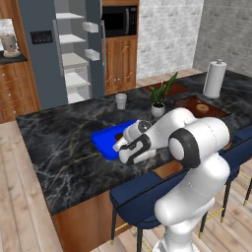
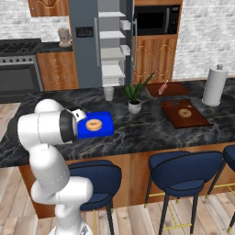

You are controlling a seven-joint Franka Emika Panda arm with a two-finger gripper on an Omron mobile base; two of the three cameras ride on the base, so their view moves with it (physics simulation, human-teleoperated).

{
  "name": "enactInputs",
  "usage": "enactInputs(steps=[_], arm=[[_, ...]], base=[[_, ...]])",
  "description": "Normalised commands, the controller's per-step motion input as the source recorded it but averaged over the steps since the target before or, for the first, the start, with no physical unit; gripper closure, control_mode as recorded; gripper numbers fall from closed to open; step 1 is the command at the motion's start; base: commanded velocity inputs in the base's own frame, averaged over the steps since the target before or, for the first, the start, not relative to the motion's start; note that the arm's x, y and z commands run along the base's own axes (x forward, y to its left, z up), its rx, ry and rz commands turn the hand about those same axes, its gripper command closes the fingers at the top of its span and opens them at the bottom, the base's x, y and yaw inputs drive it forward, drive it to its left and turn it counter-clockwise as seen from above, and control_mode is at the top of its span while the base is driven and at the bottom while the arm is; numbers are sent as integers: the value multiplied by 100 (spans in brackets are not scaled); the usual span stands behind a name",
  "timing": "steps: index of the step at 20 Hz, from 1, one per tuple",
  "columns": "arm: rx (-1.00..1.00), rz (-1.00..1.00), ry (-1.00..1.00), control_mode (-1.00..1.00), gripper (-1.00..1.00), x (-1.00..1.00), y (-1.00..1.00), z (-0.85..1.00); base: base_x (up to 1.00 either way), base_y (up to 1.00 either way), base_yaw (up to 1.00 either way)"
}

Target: Take the donut and cupcake from the fridge and place them on the empty tray on the dining counter.

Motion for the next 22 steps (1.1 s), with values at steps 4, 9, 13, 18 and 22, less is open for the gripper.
enactInputs(steps=[4, 9, 13, 18, 22], arm=[[0, 0, 0, -100, -100, 18, 9, -17], [0, 0, 0, -100, -100, 20, 10, -19], [0, 0, 0, -100, -100, 18, 12, -20], [0, 0, 0, -100, -100, 0, 14, 4], [0, 0, 1, -100, -100, 0, 11, 31]], base=[[0, 0, 0], [0, 0, 0], [0, 0, 0], [0, 0, 0], [0, 0, 0]])
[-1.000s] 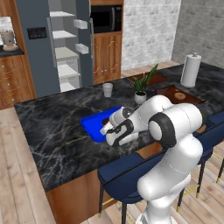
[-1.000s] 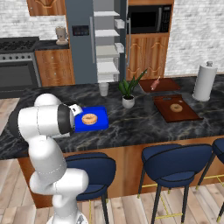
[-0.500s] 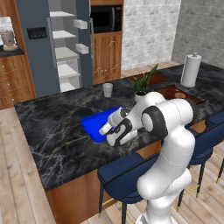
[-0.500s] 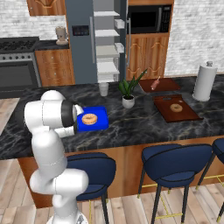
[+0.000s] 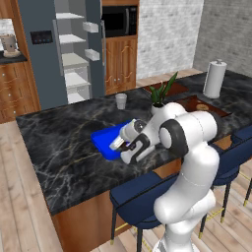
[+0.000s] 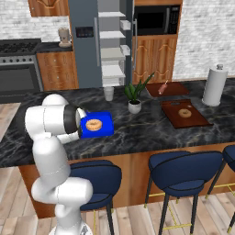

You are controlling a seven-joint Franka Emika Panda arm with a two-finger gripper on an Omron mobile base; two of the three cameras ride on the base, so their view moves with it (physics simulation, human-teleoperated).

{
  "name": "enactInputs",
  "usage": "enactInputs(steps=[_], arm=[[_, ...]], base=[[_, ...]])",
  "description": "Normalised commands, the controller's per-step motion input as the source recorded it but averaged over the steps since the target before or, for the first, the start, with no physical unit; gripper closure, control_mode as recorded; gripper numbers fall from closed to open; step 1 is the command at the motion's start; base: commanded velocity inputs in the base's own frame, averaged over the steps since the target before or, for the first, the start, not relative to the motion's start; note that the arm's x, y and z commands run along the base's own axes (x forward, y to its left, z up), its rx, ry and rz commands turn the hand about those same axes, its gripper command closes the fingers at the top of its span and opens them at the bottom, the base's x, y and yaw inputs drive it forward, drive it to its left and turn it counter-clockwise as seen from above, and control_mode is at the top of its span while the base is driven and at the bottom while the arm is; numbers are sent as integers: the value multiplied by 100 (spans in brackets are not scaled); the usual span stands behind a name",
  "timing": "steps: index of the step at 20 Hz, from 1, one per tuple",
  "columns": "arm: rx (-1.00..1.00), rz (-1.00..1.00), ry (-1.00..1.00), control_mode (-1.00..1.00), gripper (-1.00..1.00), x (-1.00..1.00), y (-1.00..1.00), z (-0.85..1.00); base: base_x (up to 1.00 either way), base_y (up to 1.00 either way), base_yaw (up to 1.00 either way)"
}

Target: Take the donut and cupcake from the fridge and place them on the empty tray on the dining counter.

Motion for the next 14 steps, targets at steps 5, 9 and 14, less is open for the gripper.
enactInputs(steps=[5, 9, 14], arm=[[0, 0, 2, -100, -100, 0, 0, 82], [0, -2, 13, -100, -100, -37, -33, 100], [0, -7, 16, -100, -100, -82, -69, 100]], base=[[0, 0, 0], [0, 0, 0], [0, 0, 0]])
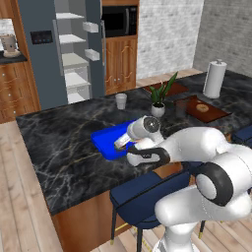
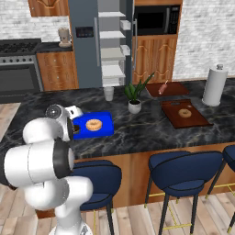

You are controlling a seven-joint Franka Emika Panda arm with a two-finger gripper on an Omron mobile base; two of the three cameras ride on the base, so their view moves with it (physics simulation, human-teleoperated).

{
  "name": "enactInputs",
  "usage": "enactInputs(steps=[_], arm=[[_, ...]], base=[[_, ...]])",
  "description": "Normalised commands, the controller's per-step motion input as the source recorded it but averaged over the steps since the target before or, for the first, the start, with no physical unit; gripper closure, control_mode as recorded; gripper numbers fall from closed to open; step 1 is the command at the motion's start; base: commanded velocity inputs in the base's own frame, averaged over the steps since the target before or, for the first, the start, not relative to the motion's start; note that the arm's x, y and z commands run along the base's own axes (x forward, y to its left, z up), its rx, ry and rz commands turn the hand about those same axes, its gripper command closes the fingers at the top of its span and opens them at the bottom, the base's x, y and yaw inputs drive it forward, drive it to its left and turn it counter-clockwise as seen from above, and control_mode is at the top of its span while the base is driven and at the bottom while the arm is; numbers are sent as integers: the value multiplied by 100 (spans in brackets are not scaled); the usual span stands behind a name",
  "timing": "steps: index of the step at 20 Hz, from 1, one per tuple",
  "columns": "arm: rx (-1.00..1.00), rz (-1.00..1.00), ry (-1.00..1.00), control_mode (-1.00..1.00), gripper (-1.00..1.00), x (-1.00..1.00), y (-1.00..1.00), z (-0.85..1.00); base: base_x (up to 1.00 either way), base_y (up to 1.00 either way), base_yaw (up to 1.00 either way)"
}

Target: Take the donut and cupcake from the fridge and place them on the empty tray on the dining counter.

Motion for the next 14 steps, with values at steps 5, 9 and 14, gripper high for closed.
enactInputs(steps=[5, 9, 14], arm=[[0, -14, 33, -100, -100, -57, -87, 100], [0, -14, 35, -100, -100, -16, -80, 100], [-2, -18, 36, -100, -100, -26, -66, 100]], base=[[0, 0, 0], [0, 0, 0], [0, 0, 0]])
